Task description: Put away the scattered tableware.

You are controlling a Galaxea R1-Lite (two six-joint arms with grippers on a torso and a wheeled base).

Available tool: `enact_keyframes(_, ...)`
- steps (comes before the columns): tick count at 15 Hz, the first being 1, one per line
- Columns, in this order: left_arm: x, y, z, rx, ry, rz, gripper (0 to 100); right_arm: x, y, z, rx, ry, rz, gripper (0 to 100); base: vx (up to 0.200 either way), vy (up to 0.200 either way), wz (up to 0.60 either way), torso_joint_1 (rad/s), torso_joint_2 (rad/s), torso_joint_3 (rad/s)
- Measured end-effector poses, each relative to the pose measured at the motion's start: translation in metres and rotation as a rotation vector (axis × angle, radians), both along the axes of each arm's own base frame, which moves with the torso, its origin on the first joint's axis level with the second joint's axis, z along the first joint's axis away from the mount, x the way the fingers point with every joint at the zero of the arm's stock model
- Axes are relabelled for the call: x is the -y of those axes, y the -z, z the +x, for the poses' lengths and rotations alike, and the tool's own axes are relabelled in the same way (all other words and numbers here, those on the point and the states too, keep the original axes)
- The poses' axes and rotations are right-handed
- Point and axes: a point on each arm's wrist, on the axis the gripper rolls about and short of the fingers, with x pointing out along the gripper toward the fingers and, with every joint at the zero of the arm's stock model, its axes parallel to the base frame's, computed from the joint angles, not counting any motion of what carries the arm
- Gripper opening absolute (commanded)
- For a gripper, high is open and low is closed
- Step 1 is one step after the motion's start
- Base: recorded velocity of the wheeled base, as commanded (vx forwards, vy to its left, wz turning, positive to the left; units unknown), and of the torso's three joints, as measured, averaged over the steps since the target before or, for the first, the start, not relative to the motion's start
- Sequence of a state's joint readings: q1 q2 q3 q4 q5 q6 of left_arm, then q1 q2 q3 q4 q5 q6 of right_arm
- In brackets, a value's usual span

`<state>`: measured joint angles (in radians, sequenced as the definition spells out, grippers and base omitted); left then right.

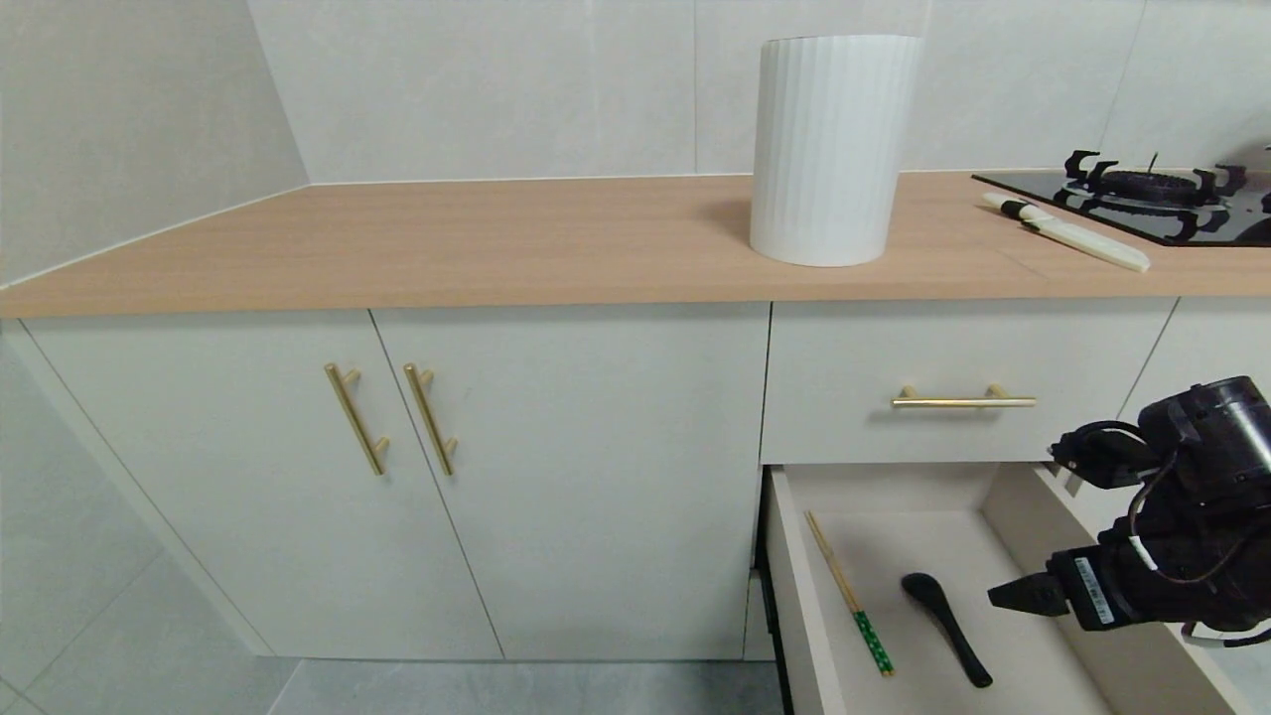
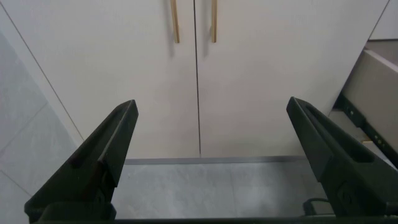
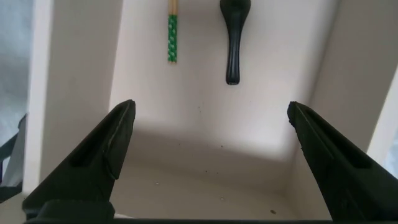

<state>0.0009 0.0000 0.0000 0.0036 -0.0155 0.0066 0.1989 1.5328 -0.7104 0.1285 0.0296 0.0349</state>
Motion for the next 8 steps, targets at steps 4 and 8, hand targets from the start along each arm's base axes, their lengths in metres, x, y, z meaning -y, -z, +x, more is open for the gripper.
enact_keyframes(4, 0.000, 0.000, 0.000, 0.000, 0.000, -0.001, 100, 0.001, -0.008, -0.007, 0.036, -0.002, 0.007, 100, 0.000, 0.000, 0.00, 0.000, 0.00, 0.000)
enact_keyframes(8, 0.000, 0.000, 0.000, 0.000, 0.001, -0.003, 100, 0.003, -0.016, -0.016, 0.071, -0.006, 0.012, 100, -0.150, 0.000, 0.00, -0.001, 0.00, 0.002)
